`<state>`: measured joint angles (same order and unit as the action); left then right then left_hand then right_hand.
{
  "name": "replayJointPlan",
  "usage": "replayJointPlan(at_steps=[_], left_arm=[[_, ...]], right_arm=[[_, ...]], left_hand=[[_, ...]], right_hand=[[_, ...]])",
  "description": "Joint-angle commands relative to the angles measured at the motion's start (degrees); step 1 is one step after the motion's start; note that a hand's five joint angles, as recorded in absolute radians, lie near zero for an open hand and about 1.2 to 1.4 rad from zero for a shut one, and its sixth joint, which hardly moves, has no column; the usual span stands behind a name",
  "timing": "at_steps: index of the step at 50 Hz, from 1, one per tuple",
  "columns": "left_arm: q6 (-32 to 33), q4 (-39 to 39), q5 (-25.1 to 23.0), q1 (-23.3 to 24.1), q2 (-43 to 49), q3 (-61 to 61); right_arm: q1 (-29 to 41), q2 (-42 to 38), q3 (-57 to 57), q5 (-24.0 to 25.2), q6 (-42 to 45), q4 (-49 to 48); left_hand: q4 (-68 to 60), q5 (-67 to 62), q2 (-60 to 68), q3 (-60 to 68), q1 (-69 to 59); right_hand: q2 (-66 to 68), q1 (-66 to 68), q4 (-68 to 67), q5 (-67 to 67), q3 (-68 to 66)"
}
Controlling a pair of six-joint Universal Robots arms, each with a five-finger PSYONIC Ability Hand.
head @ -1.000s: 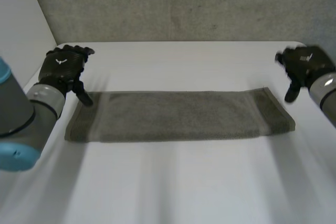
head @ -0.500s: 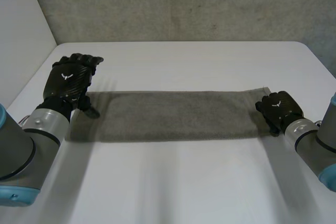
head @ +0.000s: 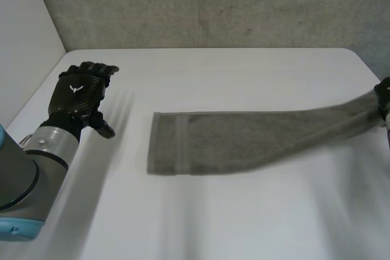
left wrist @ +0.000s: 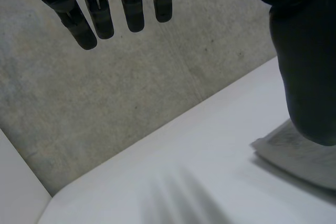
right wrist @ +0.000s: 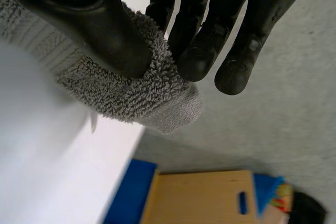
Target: Fold the towel.
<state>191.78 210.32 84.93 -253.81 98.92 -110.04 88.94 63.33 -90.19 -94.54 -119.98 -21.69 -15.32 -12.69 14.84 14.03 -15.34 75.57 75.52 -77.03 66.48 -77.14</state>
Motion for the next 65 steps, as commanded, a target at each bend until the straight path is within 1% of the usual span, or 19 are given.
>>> replayJointPlan(at_steps=[1,4,7,11,14,16,21,23,24,25,26,27,33,38,46,53,58,63,65], left_arm=[[0.0,-0.3,0.0,0.0,-1.2,1.4],[-0.1,-0.4,0.1,0.2,-1.2,2.3],[0.0,-0.4,0.1,0.2,-1.4,2.5],[-0.1,-0.4,0.1,0.5,-1.9,2.5],[0.0,-0.4,0.2,0.9,-1.9,2.5],[0.0,-0.4,0.2,1.5,-1.9,2.5],[0.1,-0.4,0.2,1.7,-1.9,2.6],[0.1,-0.4,0.2,1.8,-1.8,2.7],[0.1,-0.4,0.2,2.1,-1.8,2.8],[0.1,-0.4,0.2,2.1,-1.8,2.8],[0.1,-0.4,0.2,2.4,-1.6,3.1],[0.1,-0.4,0.2,2.7,-1.5,3.2],[0.1,-0.4,0.3,4.2,-1.0,4.1],[0.1,-0.4,0.3,8.1,-0.8,5.7],[0.2,-0.4,0.4,13.6,1.4,7.6],[0.4,-0.5,0.5,17.5,5.9,10.5],[0.7,-1.1,2.2,20.6,10.9,13.1],[1.6,-2.9,5.7,21.6,16.8,15.7],[2.9,-4.8,10.1,21.6,21.0,18.0]], right_arm=[[14.2,5.4,3.4,1.0,-1.6,-1.8],[21.7,6.1,3.8,2.8,-5.5,-4.7],[24.7,6.1,3.5,4.5,-6.5,-6.6],[35.8,4.8,2.8,11.0,-5.9,-10.8],[38.6,3.3,3.1,13.0,-5.4,-10.7],[42.4,-1.9,3.8,16.4,-4.3,-9.6],[44.8,-7.7,6.1,18.1,-2.1,-5.9],[44.8,-8.6,6.7,18.1,-1.7,-4.4],[44.9,-9.3,7.0,18.2,-1.5,-3.2],[44.9,-9.3,7.0,18.2,-1.5,-3.2],[45.0,-9.4,7.4,17.8,-1.5,-2.4],[44.6,-9.4,7.2,17.6,-1.8,-2.2],[43.7,-5.1,5.6,16.5,-5.1,-1.8],[38.1,6.2,-1.2,15.7,-19.1,-1.8],[28.5,14.3,-10.0,17.5,-35.0,4.4],[22.0,14.3,-16.1,21.3,-34.6,7.7],[18.9,14.0,-18.8,22.8,-34.5,7.1],[18.5,10.4,-18.4,22.1,-34.4,5.6],[18.5,7.7,-17.8,22.0,-34.4,5.0]], left_hand=[[4.6,12.0,-4.1,-3.3,4.6],[4.6,12.0,-4.1,-3.3,4.6],[4.4,11.8,-4.0,-3.1,4.5],[4.6,12.0,-4.1,-3.3,4.6],[4.6,12.0,-4.1,-3.3,4.6],[4.6,12.0,-4.1,-3.3,4.6],[4.6,12.0,-4.1,-3.3,4.6],[4.6,12.0,-4.1,-3.3,4.6],[4.6,12.0,-4.1,-3.3,4.6],[4.6,12.0,-4.1,-3.3,4.6],[4.6,12.0,-4.1,-3.3,4.6],[4.6,12.0,-4.1,-3.3,4.6],[4.6,12.0,-4.1,-3.3,4.6],[4.8,12.1,-4.3,-3.5,4.8],[4.8,12.1,-4.3,-3.5,4.8],[4.8,12.1,-4.3,-3.5,4.8],[4.8,12.1,-4.3,-3.5,4.8],[4.3,11.6,-3.8,-3.0,4.3],[4.3,11.6,-3.8,-3.0,4.3]], right_hand=[[4.4,4.5,-3.0,3.5,-2.9],[4.4,4.5,-3.0,3.5,-2.9],[4.4,4.5,-3.0,3.5,-2.9],[4.4,4.5,-3.0,3.5,-2.9],[4.4,4.5,-3.0,3.5,-2.9],[4.4,4.5,-3.0,3.5,-2.9],[4.4,4.5,-3.0,3.5,-2.9],[4.4,4.5,-3.0,3.5,-2.9],[-14.2,-14.1,15.6,-15.1,15.7],[-14.3,-14.3,15.8,-15.3,15.9],[-51.0,-50.9,52.4,-51.9,52.6],[-65.6,-65.5,67.0,-66.5,67.1],[-65.6,-65.5,67.0,-66.5,67.1],[-65.6,-65.5,67.0,-66.5,67.1],[-65.6,-65.5,67.0,-66.5,67.1],[-65.6,-65.5,67.0,-66.5,67.1],[-57.7,-57.7,59.2,-58.7,59.3],[-53.5,-53.5,55.0,-54.5,55.1],[-49.9,-49.8,51.3,-50.8,51.4]])
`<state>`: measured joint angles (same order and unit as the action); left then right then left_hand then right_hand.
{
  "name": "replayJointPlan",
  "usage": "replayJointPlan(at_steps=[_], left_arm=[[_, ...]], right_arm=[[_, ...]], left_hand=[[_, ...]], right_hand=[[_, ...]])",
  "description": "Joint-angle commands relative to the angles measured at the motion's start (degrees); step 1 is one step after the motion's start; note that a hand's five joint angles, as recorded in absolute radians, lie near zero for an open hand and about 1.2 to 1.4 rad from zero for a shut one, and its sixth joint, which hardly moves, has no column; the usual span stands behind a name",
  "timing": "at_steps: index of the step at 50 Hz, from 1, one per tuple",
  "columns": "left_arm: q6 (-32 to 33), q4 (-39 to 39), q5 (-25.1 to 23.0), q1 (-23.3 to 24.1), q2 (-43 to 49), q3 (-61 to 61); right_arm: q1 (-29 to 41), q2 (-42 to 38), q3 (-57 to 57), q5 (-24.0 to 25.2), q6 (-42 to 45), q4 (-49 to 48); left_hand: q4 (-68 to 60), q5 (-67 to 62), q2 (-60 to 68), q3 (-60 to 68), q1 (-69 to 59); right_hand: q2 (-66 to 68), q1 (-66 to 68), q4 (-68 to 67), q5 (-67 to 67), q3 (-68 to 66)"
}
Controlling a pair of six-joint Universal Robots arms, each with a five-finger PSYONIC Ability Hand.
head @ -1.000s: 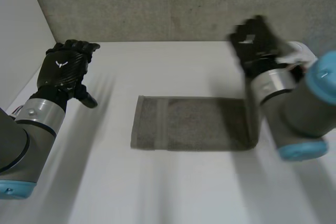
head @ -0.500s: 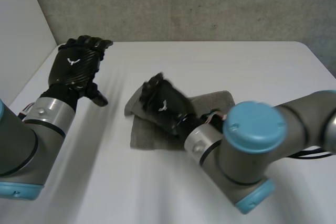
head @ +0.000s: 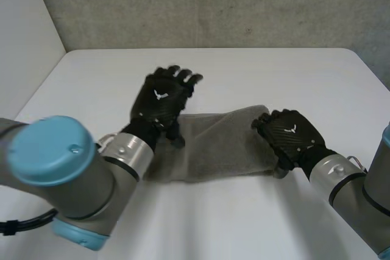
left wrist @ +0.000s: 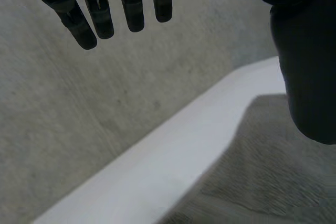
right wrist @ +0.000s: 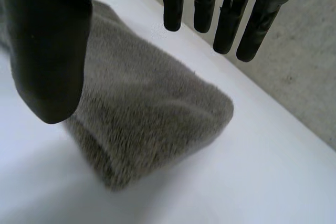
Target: Fold the towel.
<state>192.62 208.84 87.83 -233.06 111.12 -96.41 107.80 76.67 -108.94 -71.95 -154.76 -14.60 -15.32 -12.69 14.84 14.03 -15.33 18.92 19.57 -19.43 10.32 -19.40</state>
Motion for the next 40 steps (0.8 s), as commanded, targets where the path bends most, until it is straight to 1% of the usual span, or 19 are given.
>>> replayJointPlan(at_steps=[1,3,5,6,12,13,14,16,17,18,19,25,27,28,30,33,35,39,40], left_arm=[[2.1,-3.4,7.2,0.9,8.9,4.4],[3.2,-5.2,11.3,0.8,11.7,6.1],[3.0,-5.9,12.7,0.6,12.5,6.5],[3.0,-5.9,12.7,0.6,12.5,6.5],[2.8,-6.4,13.2,0.4,12.4,6.2],[2.8,-6.4,13.2,0.9,12.0,6.2],[2.8,-6.4,13.2,0.9,12.0,6.1],[2.7,-6.4,13.2,1.2,11.3,6.1],[2.7,-6.4,13.2,1.2,11.3,6.1],[2.6,-6.4,13.2,1.3,10.8,6.0],[2.6,-6.5,13.2,1.5,10.0,6.0],[2.6,-6.7,13.3,1.9,7.1,5.8],[2.6,-7.7,13.3,1.4,5.1,5.3],[2.6,-7.7,13.3,1.4,5.1,5.3],[2.6,-8.8,13.2,0.2,1.8,4.5],[2.6,-9.4,13.1,-2.2,-1.8,3.3],[2.8,-9.4,12.9,-3.5,-3.2,2.6],[2.7,-9.4,12.4,-5.1,-5.5,2.2],[2.7,-9.4,12.4,-5.6,-6.2,2.3]], right_arm=[[-0.4,-5.7,0.9,-0.6,0.3,-2.1],[-0.5,-7.7,1.7,-0.7,0.3,-2.1],[-0.6,-8.5,2.2,-0.7,0.2,-2.1],[-0.6,-8.6,2.2,-0.7,0.2,-2.1],[0.1,-10.5,3.9,-3.3,0.2,-2.2],[0.1,-10.6,4.3,-4.3,0.2,-2.3],[0.1,-10.6,4.3,-4.3,0.2,-2.3],[0.3,-10.6,5.0,-7.1,0.2,-2.9],[0.3,-10.6,5.0,-7.1,0.2,-2.9],[0.4,-10.6,5.2,-8.5,0.3,-3.4],[0.4,-10.3,5.5,-10.1,0.4,-3.8],[0.4,-9.5,5.5,-12.0,3.8,-3.1],[0.2,-7.4,4.4,-12.8,10.7,-1.3],[0.2,-7.4,4.4,-12.8,10.7,-1.3],[-0.6,-3.8,2.7,-14.3,18.4,-0.3],[-0.6,-2.3,2.4,-15.6,21.8,-0.3],[0.6,0.0,2.9,-17.2,26.3,-0.7],[3.7,2.0,4.9,-16.6,27.7,-1.2],[7.1,2.3,6.5,-15.9,27.7,-2.0]], left_hand=[[4.3,11.6,-3.8,-3.0,4.3],[4.4,11.8,-4.0,-3.1,4.4],[4.6,12.0,-4.1,-3.3,4.6],[4.6,12.0,-4.1,-3.3,4.6],[5.1,12.5,-4.6,-3.8,5.1],[5.1,12.5,-4.6,-3.8,5.1],[5.1,12.5,-4.6,-3.8,5.1],[5.1,12.5,-4.6,-3.8,5.1],[5.1,12.5,-4.6,-3.8,5.1],[5.1,12.5,-4.6,-3.8,5.1],[5.3,12.6,-4.8,-4.0,5.3],[5.3,12.6,-4.8,-4.0,5.3],[5.3,12.6,-4.8,-4.0,5.3],[5.3,12.6,-4.8,-4.0,5.3],[5.3,12.6,-4.8,-4.0,5.3],[5.3,12.7,-4.8,-4.0,5.3],[5.3,12.7,-4.8,-4.0,5.3],[5.3,12.7,-4.8,-4.0,5.3],[5.3,12.7,-4.8,-4.0,5.3]], right_hand=[[6.8,6.2,-6.3,5.4,-6.3],[10.2,9.5,-9.6,8.8,-9.7],[10.8,10.2,-10.3,9.4,-10.4],[10.8,10.2,-10.3,9.4,-10.4],[27.2,26.5,-26.6,25.8,-26.7],[32.8,32.2,-32.3,31.4,-32.3],[32.9,32.2,-32.4,31.5,-32.4],[50.8,50.1,-50.3,49.4,-50.3],[50.9,50.2,-50.4,49.5,-50.4],[59.4,58.7,-58.9,58.0,-58.9],[61.1,60.4,-60.6,59.7,-60.6],[61.1,60.4,-60.6,59.7,-60.6],[61.1,60.4,-60.6,59.7,-60.6],[61.1,60.4,-60.6,59.7,-60.6],[61.1,60.4,-60.6,59.7,-60.6],[61.1,60.4,-60.6,59.7,-60.6],[61.1,60.4,-60.6,59.7,-60.6],[61.1,60.4,-60.6,59.7,-60.6],[61.1,60.4,-60.6,59.7,-60.6]])
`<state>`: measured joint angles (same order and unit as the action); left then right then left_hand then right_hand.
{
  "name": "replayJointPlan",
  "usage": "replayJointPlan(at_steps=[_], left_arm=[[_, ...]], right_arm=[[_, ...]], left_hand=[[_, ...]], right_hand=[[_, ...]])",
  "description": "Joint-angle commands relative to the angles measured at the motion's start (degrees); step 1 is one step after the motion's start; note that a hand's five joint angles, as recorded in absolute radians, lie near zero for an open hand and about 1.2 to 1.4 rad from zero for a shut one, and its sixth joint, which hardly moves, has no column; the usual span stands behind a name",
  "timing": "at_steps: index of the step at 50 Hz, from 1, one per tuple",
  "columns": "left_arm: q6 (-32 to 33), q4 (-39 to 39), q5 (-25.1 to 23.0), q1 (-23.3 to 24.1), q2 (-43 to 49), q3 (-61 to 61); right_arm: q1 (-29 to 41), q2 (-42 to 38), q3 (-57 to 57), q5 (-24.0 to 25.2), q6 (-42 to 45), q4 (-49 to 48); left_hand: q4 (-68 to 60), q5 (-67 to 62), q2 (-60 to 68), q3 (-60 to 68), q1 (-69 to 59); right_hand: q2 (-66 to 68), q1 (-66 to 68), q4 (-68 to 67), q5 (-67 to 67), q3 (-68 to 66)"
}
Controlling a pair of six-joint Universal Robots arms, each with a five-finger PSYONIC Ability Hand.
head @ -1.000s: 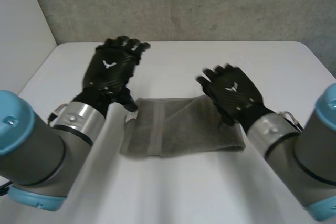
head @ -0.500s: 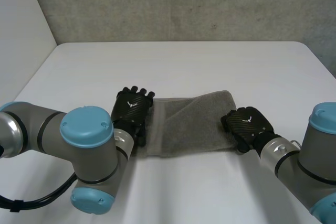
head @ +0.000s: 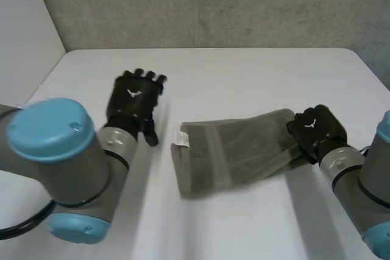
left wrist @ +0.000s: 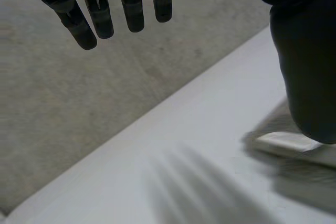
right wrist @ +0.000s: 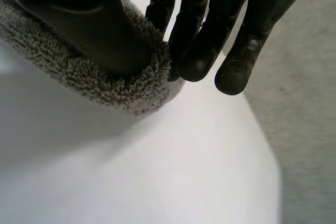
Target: Fold the towel.
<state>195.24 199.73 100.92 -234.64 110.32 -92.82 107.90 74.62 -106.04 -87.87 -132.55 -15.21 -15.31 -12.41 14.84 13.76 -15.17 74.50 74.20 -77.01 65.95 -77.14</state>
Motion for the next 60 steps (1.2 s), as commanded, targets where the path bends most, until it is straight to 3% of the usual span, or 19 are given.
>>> replayJointPlan(at_steps=[1,4,9,14,18,20,21,22,23,24,25,28,30,36,45,47,55,60], left_arm=[[0.0,-0.3,-0.7,-4.6,-5.9,-1.3],[0.0,-0.3,-0.7,-5.2,-6.3,-1.3],[-1.3,-0.3,-0.6,-6.2,-7.5,-1.7],[-4.2,-0.4,-0.7,-6.8,-8.6,-2.5],[-5.4,-0.6,-0.9,-7.9,-9.0,-2.7],[-5.7,-0.6,-0.9,-8.1,-9.1,-2.7],[-5.7,-0.6,-1.1,-8.2,-9.2,-2.7],[-5.7,-0.6,-1.2,-8.2,-9.2,-2.7],[-5.7,-0.6,-1.3,-8.2,-9.2,-2.7],[-5.7,-0.6,-1.7,-8.2,-9.2,-2.5],[-5.8,-0.5,-2.2,-8.2,-9.2,-2.4],[-5.9,-0.4,-3.2,-8.2,-9.2,-1.9],[-6.0,-0.4,-3.5,-8.1,-9.1,-1.8],[-8.6,0.0,-3.7,-7.2,-9.1,-1.4],[-15.3,-0.3,-5.8,-5.0,-6.8,-1.0],[-15.5,-0.5,-7.2,-2.7,-2.8,-1.0],[-15.3,-1.4,-7.2,1.8,5.4,-0.8],[-15.3,-2.8,-7.2,3.1,8.7,-0.6]], right_arm=[[10.9,3.9,5.3,0.5,5.6,-2.6],[14.4,3.3,6.7,0.8,6.3,-4.3],[26.5,-5.3,11.9,2.5,7.4,-10.9],[33.2,-13.2,14.5,4.6,12.7,-6.9],[34.2,-16.8,16.0,4.0,16.3,-2.8],[34.0,-16.7,16.3,3.8,16.4,-1.6],[33.9,-15.9,16.0,3.6,15.8,-1.4],[33.9,-14.7,15.9,3.3,14.9,-1.6],[33.9,-14.7,15.9,3.3,14.9,-1.6],[33.1,-12.3,15.3,3.2,13.3,-1.8],[31.3,-9.8,14.6,3.2,10.7,-1.8],[29.6,-7.8,13.8,3.3,6.7,-1.8],[27.2,-4.6,12.0,4.2,-2.7,-1.8],[23.2,1.6,9.6,4.0,-18.1,-0.7],[13.7,2.4,9.3,4.1,-24.8,5.5],[11.3,1.4,9.7,4.6,-27.2,6.8],[9.8,-6.3,10.9,9.5,-31.2,7.1],[9.9,-10.4,11.6,9.8,-31.1,7.1]], left_hand=[[5.3,12.4,-4.8,-3.8,5.2],[5.3,12.4,-4.8,-3.8,5.2],[5.3,12.4,-4.8,-3.7,5.1],[5.3,12.4,-4.8,-3.8,5.2],[5.3,12.4,-4.8,-3.8,5.2],[5.3,12.4,-4.8,-3.8,5.2],[5.3,12.4,-4.8,-3.8,5.2],[5.3,12.4,-4.8,-3.8,5.2],[5.3,12.4,-4.8,-3.8,5.2],[5.3,12.4,-4.8,-3.8,5.2],[5.3,12.4,-4.8,-3.8,5.2],[5.3,12.4,-4.8,-3.8,5.2],[5.3,12.4,-4.8,-3.8,5.2],[5.3,12.4,-4.8,-3.8,5.2],[5.3,12.4,-4.8,-3.7,5.1],[5.3,12.4,-4.8,-3.7,5.1],[5.3,12.4,-4.8,-3.7,5.1],[5.3,12.4,-4.8,-3.7,5.1]], right_hand=[[5.5,5.8,-3.0,4.1,-2.9],[5.5,5.8,-3.0,4.1,-2.9],[5.5,5.8,-3.0,4.1,-2.9],[5.5,5.8,-3.0,4.1,-2.9],[5.5,5.8,-3.0,4.1,-2.9],[5.5,5.8,-3.0,4.1,-2.9],[-1.6,-1.3,4.1,-3.0,4.2],[-30.8,-30.5,33.3,-32.3,33.5],[-31.1,-30.8,33.6,-32.6,33.8],[-56.8,-56.5,59.3,-58.2,59.4],[-60.7,-60.4,63.2,-62.1,63.3],[-63.1,-62.8,65.6,-64.5,65.7],[-64.5,-64.2,67.0,-65.9,67.1],[-64.5,-64.2,67.0,-65.9,67.1],[-64.5,-64.2,67.0,-65.9,67.1],[-64.5,-64.2,67.0,-65.9,67.1],[-64.5,-64.2,67.0,-65.9,67.1],[-64.5,-64.2,67.0,-65.9,67.1]])
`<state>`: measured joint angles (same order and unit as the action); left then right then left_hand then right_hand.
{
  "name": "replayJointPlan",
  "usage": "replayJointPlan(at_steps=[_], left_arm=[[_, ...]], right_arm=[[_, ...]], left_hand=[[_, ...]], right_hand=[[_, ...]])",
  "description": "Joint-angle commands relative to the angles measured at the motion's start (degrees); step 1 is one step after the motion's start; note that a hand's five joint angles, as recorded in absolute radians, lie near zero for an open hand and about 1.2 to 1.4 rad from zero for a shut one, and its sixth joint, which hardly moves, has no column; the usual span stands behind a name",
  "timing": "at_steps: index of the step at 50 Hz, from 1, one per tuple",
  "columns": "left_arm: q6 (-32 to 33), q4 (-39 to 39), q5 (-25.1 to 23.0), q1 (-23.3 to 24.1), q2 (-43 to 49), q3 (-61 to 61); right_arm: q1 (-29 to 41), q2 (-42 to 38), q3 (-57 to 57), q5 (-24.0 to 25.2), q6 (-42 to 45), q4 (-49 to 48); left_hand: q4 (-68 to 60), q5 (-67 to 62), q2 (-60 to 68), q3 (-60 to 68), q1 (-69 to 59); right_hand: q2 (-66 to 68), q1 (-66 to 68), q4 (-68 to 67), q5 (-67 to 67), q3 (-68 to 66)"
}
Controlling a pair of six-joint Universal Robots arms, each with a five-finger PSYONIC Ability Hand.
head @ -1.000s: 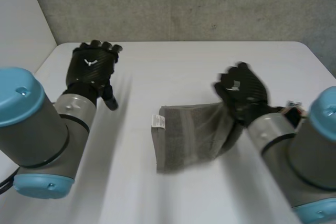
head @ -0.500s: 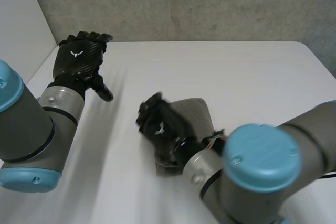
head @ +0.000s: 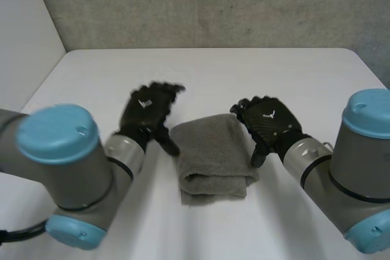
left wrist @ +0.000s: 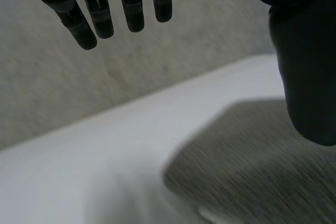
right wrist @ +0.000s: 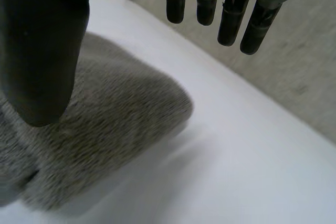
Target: Fold the towel.
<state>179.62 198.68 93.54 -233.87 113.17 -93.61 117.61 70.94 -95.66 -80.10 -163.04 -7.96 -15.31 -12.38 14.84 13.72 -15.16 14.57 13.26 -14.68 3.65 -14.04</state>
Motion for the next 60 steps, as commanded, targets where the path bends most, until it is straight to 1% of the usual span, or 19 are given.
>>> replayJointPlan(at_steps=[1,5,12,14,15,17,18,19,20,22,23,25,29,33,38,43,56,58,60], left_arm=[[0.3,-1.8,0.2,2.4,5.8,0.2],[0.5,-2.6,0.2,3.2,7.7,0.6],[0.5,-5.0,0.4,2.7,6.6,0.9],[0.6,-5.8,0.4,2.3,3.4,1.6],[0.6,-5.8,0.4,2.3,3.4,1.6],[1.0,-7.0,0.4,0.6,-1.2,2.5],[1.0,-7.0,0.4,0.6,-1.2,2.6],[1.3,-7.9,0.3,-0.4,-3.5,3.1],[1.3,-8.0,0.3,-0.4,-3.5,3.1],[2.5,-10.8,0.4,-1.9,-8.6,4.9],[2.5,-10.8,0.4,-1.9,-8.6,4.9],[3.8,-13.7,0.5,-2.9,-13.2,7.0],[4.9,-16.1,1.2,-3.7,-16.9,8.5],[5.6,-18.9,3.8,-5.8,-20.3,9.6],[5.7,-19.6,5.2,-7.2,-21.1,9.7],[5.7,-19.6,5.3,-7.6,-21.1,9.3],[4.8,-20.1,5.5,-7.5,-21.3,8.4],[4.6,-19.9,5.3,-7.6,-21.3,7.6],[3.7,-17.6,5.0,-7.6,-21.3,5.3]], right_arm=[[0.2,-6.7,1.3,2.1,-0.6,-0.1],[0.7,-9.1,2.7,2.0,-0.4,0.6],[0.3,-8.1,4.5,1.8,-0.4,3.2],[0.1,-4.1,5.0,1.2,-0.5,3.6],[0.1,-4.1,5.0,1.2,-0.5,3.6],[0.1,1.7,5.0,-0.8,-0.9,3.5],[0.1,1.7,5.0,-0.9,-0.9,3.5],[0.1,4.4,5.3,-2.8,-1.4,3.5],[0.1,4.4,5.3,-2.8,-1.4,3.5],[0.0,9.5,6.7,-7.2,-2.7,3.5],[0.0,9.6,6.7,-7.3,-2.7,3.5],[-0.4,14.0,8.3,-10.0,-3.2,4.7],[-1.6,16.3,10.3,-10.3,-3.3,7.4],[-3.5,16.8,12.6,-10.8,-3.4,12.2],[-4.8,16.7,13.4,-10.9,-3.5,13.7],[-5.8,16.8,13.4,-10.9,-3.5,13.7],[-4.9,16.9,12.9,-10.2,-4.0,13.4],[-4.9,16.9,12.2,-10.1,-4.0,13.1],[-5.0,16.5,10.8,-9.9,-4.3,11.4]], left_hand=[[5.3,12.3,-4.8,-3.7,5.1],[5.3,12.3,-4.8,-3.7,5.1],[5.1,12.2,-4.6,-3.5,4.9],[5.1,12.2,-4.6,-3.5,4.9],[5.1,12.2,-4.6,-3.5,4.9],[5.3,12.3,-4.8,-3.7,5.1],[5.3,12.3,-4.8,-3.7,5.1],[5.3,12.3,-4.8,-3.7,5.1],[5.3,12.3,-4.8,-3.7,5.1],[5.3,12.3,-4.8,-3.7,5.1],[5.3,12.3,-4.8,-3.7,5.1],[5.3,12.3,-4.8,-3.7,5.1],[5.1,12.2,-4.6,-3.5,4.9],[5.1,12.2,-4.6,-3.5,4.9],[5.3,12.3,-4.8,-3.7,5.1],[5.3,12.3,-4.8,-3.7,5.1],[5.3,12.3,-4.8,-3.7,5.1],[5.3,12.3,-4.8,-3.7,5.1],[5.3,12.4,-4.8,-3.7,5.2]], right_hand=[[-4.6,-3.3,4.7,-3.7,4.0],[-4.6,-3.3,4.7,-3.7,4.0],[-4.6,-3.3,4.7,-3.7,4.0],[-4.6,-3.3,4.7,-3.7,4.0],[-4.6,-3.3,4.7,-3.7,4.0],[-4.6,-3.3,4.7,-3.7,4.0],[-4.6,-3.3,4.7,-3.7,4.0],[-4.6,-3.3,4.7,-3.7,4.0],[-4.6,-3.3,4.7,-3.7,4.0],[-4.6,-3.3,4.7,-3.7,4.0],[-4.6,-3.3,4.7,-3.7,4.0],[-4.6,-3.3,4.7,-3.7,4.0],[-4.6,-3.3,4.7,-3.7,4.0],[-4.6,-3.3,4.7,-3.7,4.0],[-4.6,-3.3,4.7,-3.7,4.0],[-4.6,-3.3,4.7,-3.7,4.0],[-4.6,-3.3,4.7,-3.7,4.0],[-4.6,-3.3,4.7,-3.7,4.0],[-4.6,-3.3,4.7,-3.7,4.0]])
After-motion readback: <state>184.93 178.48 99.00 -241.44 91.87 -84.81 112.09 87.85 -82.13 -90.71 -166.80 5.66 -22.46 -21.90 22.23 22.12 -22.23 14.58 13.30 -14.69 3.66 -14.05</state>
